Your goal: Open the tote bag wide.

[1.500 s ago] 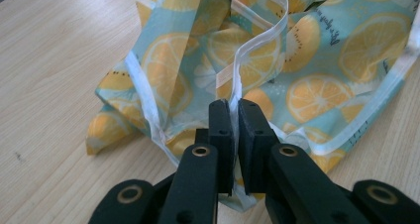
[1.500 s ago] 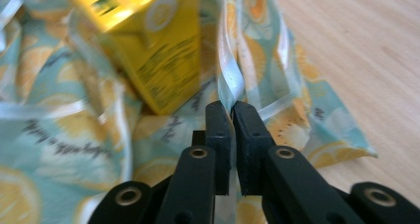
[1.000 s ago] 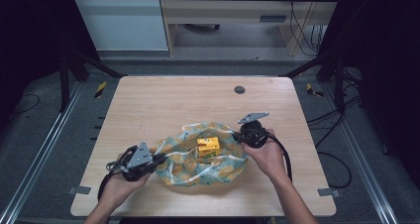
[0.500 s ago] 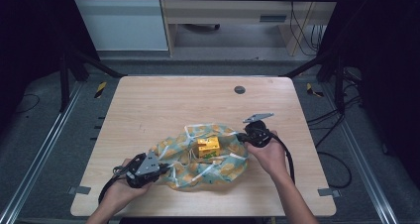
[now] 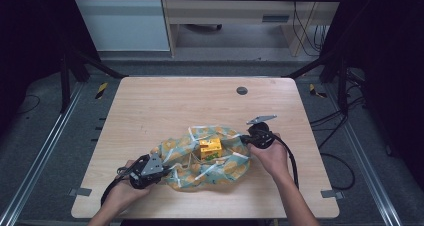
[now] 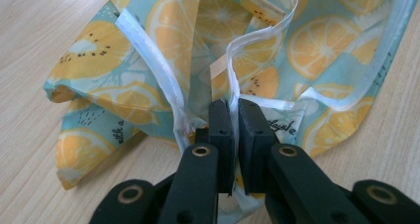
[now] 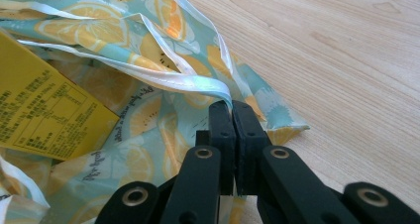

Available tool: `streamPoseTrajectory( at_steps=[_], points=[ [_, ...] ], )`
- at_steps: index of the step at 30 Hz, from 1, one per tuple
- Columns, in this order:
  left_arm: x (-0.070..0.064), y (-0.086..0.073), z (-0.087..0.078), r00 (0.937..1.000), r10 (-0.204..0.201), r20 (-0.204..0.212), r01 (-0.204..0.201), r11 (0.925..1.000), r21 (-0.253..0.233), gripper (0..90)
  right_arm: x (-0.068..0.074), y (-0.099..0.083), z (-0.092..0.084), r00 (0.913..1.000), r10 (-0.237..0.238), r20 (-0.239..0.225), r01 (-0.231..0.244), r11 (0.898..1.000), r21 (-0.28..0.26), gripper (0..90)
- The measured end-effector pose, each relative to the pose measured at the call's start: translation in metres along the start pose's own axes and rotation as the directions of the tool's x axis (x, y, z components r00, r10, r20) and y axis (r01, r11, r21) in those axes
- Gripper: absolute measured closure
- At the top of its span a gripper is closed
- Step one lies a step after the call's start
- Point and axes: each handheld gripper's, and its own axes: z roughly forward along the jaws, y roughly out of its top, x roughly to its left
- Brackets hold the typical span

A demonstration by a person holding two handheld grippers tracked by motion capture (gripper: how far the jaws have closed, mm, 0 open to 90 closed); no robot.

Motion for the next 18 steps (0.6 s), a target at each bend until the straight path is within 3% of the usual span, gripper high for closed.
streamPoseTrajectory(
  at_steps=[18],
  points=[
    [0.0041,-0.0076,-0.0023,0.9998,-0.019,-0.007,0.019,0.9997,0.016,85.4,-0.0033,-0.0046,0.0086,1.0000,0.005,0.005,-0.005,1.000,0.020,88.0]
  ],
)
